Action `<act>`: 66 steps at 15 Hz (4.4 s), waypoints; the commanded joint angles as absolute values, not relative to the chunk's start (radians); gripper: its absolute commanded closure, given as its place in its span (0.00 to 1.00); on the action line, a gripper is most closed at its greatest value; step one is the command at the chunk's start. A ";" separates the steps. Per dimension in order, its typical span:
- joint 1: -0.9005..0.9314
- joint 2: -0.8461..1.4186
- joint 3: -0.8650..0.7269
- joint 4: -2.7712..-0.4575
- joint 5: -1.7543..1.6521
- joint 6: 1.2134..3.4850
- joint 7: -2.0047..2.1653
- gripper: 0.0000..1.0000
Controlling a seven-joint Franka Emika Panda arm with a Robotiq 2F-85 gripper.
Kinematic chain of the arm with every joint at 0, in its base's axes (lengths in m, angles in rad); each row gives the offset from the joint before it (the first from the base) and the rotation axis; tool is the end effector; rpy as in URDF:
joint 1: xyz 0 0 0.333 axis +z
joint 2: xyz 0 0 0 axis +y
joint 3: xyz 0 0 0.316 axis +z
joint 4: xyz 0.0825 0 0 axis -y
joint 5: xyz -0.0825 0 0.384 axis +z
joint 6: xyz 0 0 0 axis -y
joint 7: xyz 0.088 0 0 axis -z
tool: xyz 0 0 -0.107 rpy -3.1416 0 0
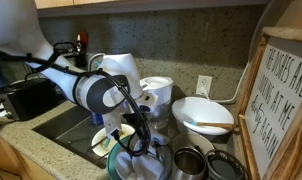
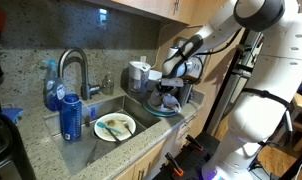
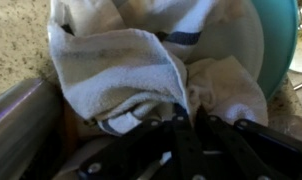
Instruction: Use the tea towel to wipe the white plate on the blue plate
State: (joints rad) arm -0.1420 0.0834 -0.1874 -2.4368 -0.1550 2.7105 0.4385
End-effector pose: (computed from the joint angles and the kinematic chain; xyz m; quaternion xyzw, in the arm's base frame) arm 0.4800 -0.1587 0.2888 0.9453 -0.3086 0.0973 0.0414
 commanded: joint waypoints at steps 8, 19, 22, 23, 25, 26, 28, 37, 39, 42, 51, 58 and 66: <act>-0.153 -0.031 -0.191 -2.405 -0.232 2.583 0.398 0.96; -0.171 -0.089 -0.143 -2.308 -0.628 2.598 0.590 0.96; -0.170 -0.089 -0.132 -2.267 -0.711 2.587 0.628 0.96; -0.169 -0.084 -0.129 -2.248 -0.737 2.580 0.641 0.96; -0.167 -0.072 -0.125 -2.213 -0.784 2.574 0.659 0.96; -0.166 -0.065 -0.124 -2.198 -0.811 2.573 0.668 0.96; -0.164 -0.047 -0.121 -2.170 -0.875 2.583 0.699 0.96; -0.119 0.090 -0.110 -2.005 -1.223 2.613 0.895 0.96; -0.107 0.115 -0.106 -1.973 -1.266 2.621 0.922 0.96; -0.084 0.150 -0.102 -1.925 -1.299 2.622 0.936 0.96; -0.068 0.154 -0.067 -1.894 -1.120 2.664 0.861 0.96; -0.075 0.152 -0.038 -1.901 -0.892 2.669 0.739 0.97; -0.046 0.156 -0.071 -1.891 -0.644 2.625 0.560 0.49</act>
State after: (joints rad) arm -0.0662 0.1575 -0.0522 -1.9033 -0.7085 2.6576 0.6193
